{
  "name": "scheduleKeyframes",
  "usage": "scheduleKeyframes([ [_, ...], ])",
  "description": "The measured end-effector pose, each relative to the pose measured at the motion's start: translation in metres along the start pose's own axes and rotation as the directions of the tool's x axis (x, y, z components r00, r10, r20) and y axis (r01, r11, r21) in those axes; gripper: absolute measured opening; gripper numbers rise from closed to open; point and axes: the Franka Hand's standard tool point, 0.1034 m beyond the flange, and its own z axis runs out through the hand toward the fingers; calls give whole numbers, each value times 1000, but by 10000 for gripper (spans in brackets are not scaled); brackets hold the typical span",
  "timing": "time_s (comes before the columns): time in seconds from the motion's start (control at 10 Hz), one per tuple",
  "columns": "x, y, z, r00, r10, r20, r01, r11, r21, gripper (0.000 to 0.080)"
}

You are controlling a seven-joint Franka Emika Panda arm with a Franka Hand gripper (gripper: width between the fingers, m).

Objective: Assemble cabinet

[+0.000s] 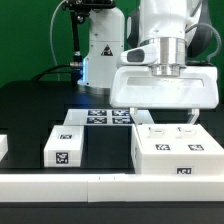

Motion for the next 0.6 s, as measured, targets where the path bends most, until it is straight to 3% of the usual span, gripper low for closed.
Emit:
scheduleKeyframes([
  [0.1, 9, 2, 1, 1000, -1, -13, 0, 1000, -1, 795],
  [0.6, 2, 9, 15, 1000, -1, 0, 1, 1000, -14, 795],
])
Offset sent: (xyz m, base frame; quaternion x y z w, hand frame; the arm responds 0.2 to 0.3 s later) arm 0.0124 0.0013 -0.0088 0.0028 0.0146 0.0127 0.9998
